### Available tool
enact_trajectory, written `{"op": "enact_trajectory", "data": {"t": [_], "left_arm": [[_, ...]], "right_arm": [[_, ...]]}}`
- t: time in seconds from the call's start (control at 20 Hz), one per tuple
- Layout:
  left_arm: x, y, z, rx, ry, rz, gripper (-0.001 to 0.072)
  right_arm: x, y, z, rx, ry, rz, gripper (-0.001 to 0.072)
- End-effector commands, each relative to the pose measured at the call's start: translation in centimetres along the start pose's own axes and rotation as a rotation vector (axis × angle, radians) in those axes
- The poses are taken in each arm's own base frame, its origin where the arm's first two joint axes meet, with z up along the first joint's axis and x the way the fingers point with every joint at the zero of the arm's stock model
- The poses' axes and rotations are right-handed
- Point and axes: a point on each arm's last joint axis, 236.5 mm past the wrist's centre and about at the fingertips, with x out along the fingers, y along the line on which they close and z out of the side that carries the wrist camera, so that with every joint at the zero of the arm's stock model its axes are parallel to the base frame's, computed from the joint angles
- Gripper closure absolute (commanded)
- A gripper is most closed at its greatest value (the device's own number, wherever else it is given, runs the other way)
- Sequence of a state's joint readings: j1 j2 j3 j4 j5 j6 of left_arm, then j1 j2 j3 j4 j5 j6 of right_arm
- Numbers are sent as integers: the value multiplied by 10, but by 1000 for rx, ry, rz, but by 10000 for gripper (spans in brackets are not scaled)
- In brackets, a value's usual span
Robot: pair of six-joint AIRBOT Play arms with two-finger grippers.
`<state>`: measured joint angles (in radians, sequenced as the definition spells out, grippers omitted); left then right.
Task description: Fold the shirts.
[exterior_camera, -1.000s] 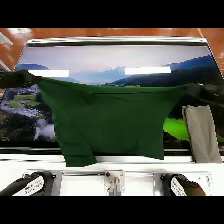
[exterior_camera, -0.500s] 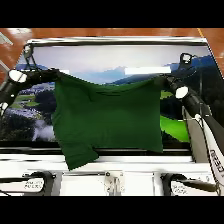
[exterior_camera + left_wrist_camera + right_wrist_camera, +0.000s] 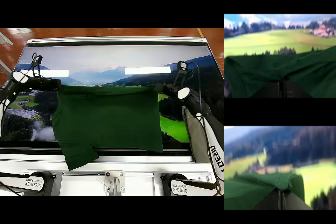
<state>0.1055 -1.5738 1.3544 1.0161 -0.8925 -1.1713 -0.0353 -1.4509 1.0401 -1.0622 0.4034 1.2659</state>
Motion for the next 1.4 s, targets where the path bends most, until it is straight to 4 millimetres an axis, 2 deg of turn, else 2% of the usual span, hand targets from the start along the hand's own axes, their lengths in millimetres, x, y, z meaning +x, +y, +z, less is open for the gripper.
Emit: {"op": "enact_trajectory", "data": {"t": [0.0,0.1,0.25,0.4,0.6,0.7,0.8,1.0,1.1,1.15,1.25,1.3,1.35], "left_arm": [[-19,5,-59,-24,264,-60,673],[-15,5,-84,-69,354,-75,673],[-4,5,-111,-144,435,-81,673],[0,13,-135,-161,514,-54,673],[-1,24,-140,-135,530,-12,673],[-4,38,-145,-114,550,40,673],[-5,43,-144,-117,544,50,673],[0,48,-135,-95,497,61,673],[0,44,-135,-100,500,47,673],[-3,38,-138,-111,521,24,640],[-19,31,-146,-123,593,-8,327],[-33,28,-147,-141,630,-29,251],[-51,27,-143,-151,652,-48,252]], "right_arm": [[-20,-11,-60,99,281,39,653],[-23,-10,-85,117,387,57,653],[-17,-1,-104,122,454,77,653],[-18,-5,-123,141,530,73,653],[-18,-7,-124,171,533,55,653],[-17,-18,-122,200,524,13,653],[-16,-23,-118,225,503,1,653],[-14,-27,-113,241,481,-4,653],[-13,-25,-113,239,479,-2,650],[-13,-25,-112,239,479,-1,614],[-25,-23,-115,220,519,16,215],[-39,-23,-117,186,565,31,172],[-57,-27,-117,150,614,34,173]]}}
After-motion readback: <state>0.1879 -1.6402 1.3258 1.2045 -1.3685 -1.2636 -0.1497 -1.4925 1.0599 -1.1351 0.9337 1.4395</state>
